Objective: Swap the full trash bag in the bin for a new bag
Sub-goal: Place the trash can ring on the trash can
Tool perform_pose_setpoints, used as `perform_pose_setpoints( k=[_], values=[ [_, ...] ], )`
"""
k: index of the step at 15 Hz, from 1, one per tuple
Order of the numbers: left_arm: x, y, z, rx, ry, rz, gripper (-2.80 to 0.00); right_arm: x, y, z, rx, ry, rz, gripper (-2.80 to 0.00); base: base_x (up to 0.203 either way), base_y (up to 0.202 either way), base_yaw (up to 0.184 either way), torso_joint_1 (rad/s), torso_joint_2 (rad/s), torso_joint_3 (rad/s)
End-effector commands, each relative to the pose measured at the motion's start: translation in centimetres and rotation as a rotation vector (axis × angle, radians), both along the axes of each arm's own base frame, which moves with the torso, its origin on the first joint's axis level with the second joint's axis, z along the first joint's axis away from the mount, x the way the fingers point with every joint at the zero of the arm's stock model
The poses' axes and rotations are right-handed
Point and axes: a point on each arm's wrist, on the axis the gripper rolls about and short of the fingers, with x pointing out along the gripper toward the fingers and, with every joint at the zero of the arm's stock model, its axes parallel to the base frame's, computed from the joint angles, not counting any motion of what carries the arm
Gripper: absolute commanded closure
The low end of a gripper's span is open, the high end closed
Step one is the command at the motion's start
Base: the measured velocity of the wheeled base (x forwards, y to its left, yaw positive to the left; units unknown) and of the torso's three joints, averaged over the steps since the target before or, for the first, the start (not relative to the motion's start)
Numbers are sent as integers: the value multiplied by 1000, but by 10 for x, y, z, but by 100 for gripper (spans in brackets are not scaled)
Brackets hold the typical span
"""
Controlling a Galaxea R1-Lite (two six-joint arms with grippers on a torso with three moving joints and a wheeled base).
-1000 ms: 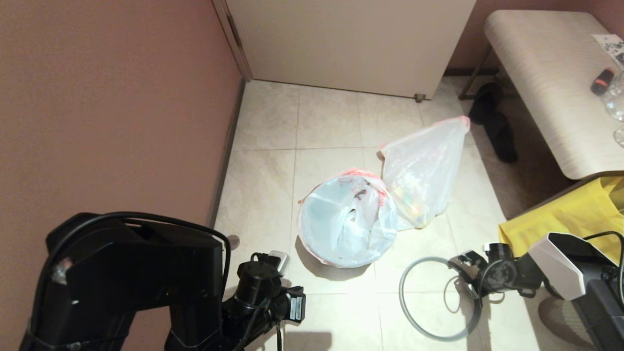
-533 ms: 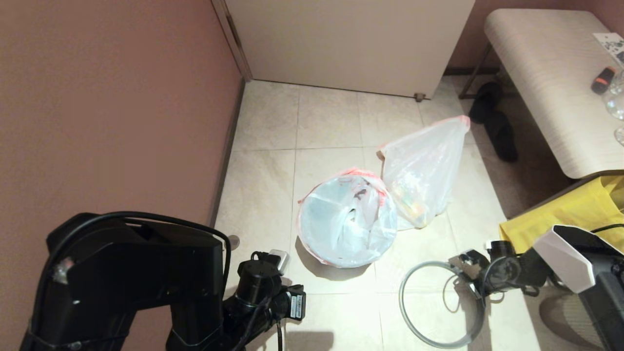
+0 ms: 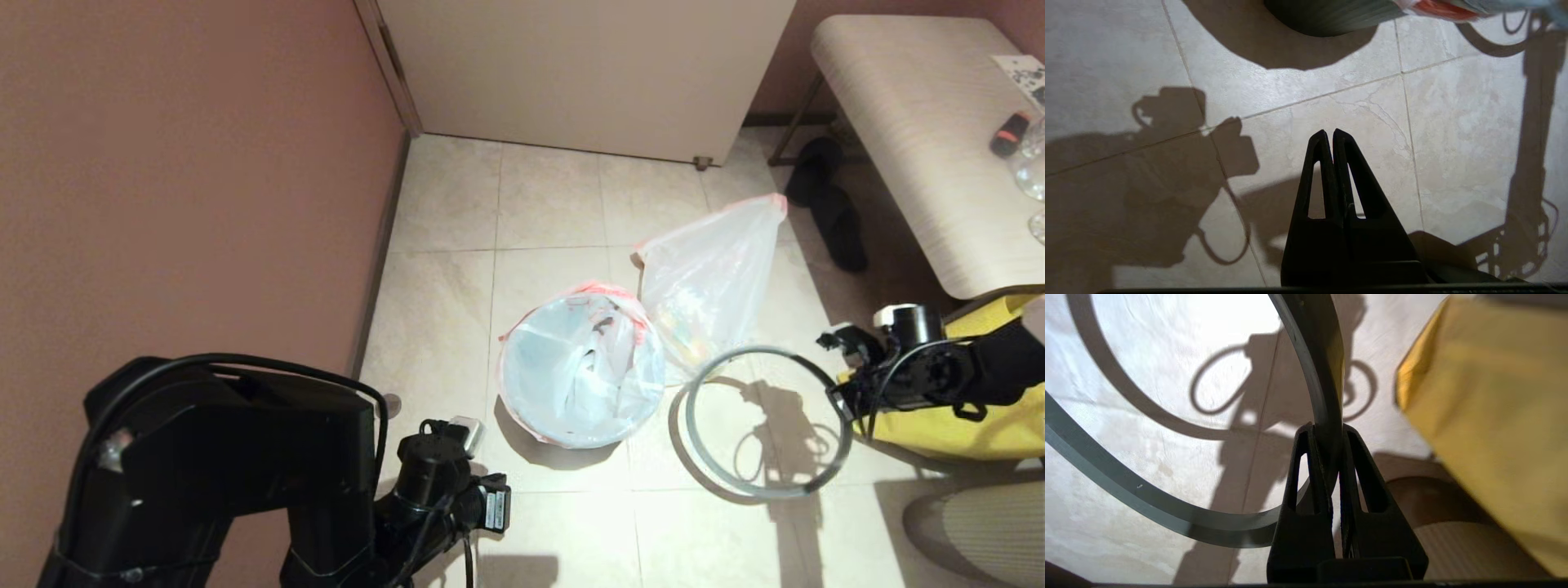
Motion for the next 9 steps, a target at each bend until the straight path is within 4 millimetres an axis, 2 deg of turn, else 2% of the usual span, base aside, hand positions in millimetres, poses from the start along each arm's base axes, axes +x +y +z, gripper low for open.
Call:
perform_pose_setpoints(
  k=[1,4,5,9],
  values=[
    [4,1,1,-4,-18,23,0,-25,10,89,-40,-193,5,0,0,0,0,0,0,0],
    [3,1,1,-4,-20,21,0,-60,35,179,-49,-410,15,0,0,0,0,0,0,0],
    [4,2,0,-6,-20,23,0,-64,44,202,-38,-460,22,0,0,0,0,0,0,0],
    [5,2,1,-14,-35,24,0,-58,98,284,144,-615,22,0,0,0,0,0,0,0]
  ],
)
